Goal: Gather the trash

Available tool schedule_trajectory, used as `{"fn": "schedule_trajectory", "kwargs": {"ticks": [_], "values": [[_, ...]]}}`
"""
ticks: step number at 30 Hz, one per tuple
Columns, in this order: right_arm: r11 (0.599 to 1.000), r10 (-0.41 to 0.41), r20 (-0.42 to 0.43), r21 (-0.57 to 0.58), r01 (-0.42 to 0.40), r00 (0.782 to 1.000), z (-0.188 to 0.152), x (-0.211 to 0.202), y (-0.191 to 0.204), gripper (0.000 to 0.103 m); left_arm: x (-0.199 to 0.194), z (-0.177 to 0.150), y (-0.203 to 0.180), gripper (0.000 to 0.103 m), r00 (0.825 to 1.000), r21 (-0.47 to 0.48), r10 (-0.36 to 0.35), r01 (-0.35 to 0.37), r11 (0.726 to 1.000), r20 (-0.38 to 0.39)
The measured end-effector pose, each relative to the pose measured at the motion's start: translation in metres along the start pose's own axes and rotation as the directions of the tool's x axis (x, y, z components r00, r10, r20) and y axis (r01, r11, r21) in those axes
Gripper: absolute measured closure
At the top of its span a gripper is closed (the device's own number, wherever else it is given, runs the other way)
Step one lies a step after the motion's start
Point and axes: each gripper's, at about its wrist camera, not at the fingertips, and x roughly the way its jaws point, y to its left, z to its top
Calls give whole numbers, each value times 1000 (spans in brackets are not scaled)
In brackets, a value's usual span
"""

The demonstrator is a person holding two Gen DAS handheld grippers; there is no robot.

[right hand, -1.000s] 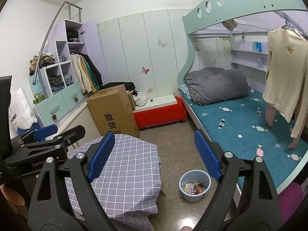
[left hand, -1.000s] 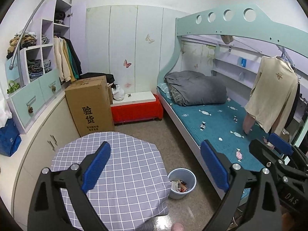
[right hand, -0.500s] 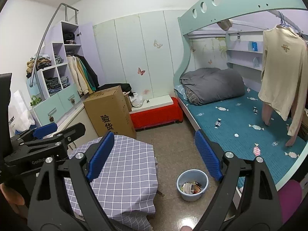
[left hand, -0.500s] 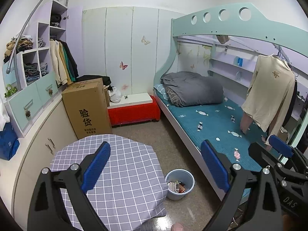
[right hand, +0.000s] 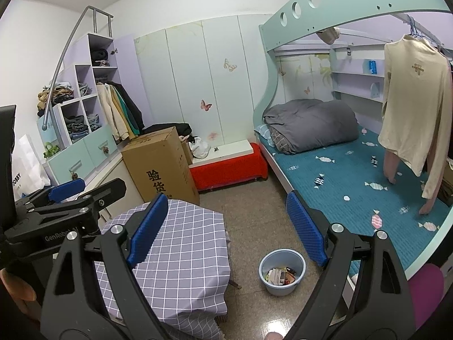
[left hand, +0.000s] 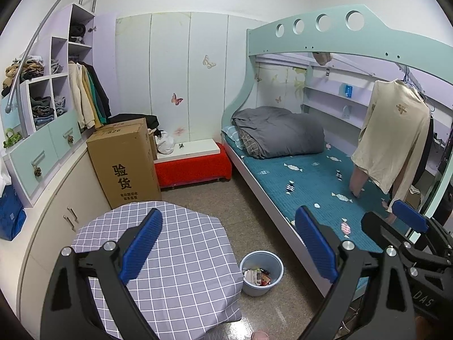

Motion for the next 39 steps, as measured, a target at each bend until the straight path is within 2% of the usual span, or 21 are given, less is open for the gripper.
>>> {"fn": "schedule_trajectory", "kwargs": {"ticks": [39], "values": [[1000, -3, -10, 19, 3, 1000, -5, 1, -5, 18, 4, 1, -8, 10, 1000, 12, -10, 10, 1000, -4]]}}
